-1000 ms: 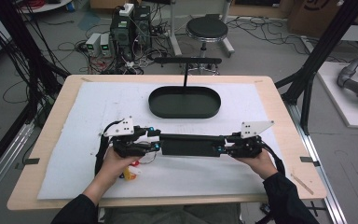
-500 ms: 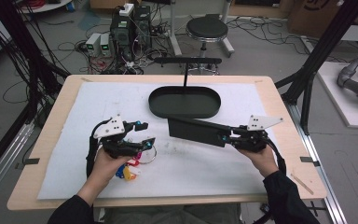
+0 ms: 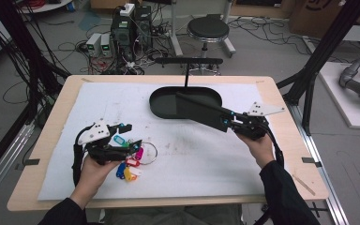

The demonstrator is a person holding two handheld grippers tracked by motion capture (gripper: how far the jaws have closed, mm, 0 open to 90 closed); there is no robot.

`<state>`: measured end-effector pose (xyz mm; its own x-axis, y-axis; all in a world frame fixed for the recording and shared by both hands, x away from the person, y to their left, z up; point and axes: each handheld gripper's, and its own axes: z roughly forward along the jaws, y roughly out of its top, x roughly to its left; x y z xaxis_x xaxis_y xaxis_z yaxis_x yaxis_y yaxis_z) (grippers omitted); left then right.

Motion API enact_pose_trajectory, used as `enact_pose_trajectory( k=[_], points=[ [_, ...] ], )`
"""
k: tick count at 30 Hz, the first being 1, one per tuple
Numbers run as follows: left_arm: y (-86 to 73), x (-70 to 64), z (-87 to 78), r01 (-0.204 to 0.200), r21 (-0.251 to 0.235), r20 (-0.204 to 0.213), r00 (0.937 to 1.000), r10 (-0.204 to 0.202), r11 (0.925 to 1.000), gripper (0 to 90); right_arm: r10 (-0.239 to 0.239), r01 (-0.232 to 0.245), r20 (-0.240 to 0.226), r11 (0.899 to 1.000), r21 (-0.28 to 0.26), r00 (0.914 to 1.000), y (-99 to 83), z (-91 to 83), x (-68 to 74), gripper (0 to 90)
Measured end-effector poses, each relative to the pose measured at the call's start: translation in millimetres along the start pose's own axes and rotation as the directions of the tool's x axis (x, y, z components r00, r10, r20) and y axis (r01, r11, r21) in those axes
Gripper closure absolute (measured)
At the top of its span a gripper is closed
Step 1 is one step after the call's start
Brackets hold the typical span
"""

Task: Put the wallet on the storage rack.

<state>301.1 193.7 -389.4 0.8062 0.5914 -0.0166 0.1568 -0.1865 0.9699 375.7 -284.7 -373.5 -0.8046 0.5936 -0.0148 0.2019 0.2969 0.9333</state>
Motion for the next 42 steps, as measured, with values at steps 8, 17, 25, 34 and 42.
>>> enact_pose_trajectory(
  k=[8, 17, 25, 34, 42],
  points=[
    [-8.1, 2.6, -13.0, 0.017, -0.021, -0.047, 0.9987, -0.018, 0.9996, 29.2, 0.005, -0.005, 0.059, 1.000, 0.006, 0.9983, 14.9, 20.6, -9.2, 76.9],
    [-9.5, 1.3, -14.6, 0.008, -0.023, -0.046, 0.9989, -0.009, 0.9997, 29.2, 0.006, -0.007, 0.082, 1.000, 0.012, 0.9966, 24.8, 41.4, -17.4, 76.9],
    [-8.9, -0.9, -16.3, 0.004, -0.031, -0.042, 0.9991, -0.005, 0.9995, 29.3, 0.013, -0.015, 0.097, 1.000, 0.026, 0.9952, 30.0, 66.5, -23.5, 76.9],
    [-9.5, -2.8, -14.1, 0.009, -0.034, -0.027, 0.9996, -0.010, 0.9994, 29.3, 0.012, -0.016, 0.099, 0.999, 0.036, 0.9950, 35.3, 93.7, -28.0, 76.9],
    [-11.3, -1.8, -15.3, 0.014, -0.033, -0.024, 0.9996, -0.015, 0.9994, 29.3, -0.005, -0.001, 0.105, 0.998, 0.062, 0.9944, 36.8, 114.8, -27.2, 76.8]
  ],
)
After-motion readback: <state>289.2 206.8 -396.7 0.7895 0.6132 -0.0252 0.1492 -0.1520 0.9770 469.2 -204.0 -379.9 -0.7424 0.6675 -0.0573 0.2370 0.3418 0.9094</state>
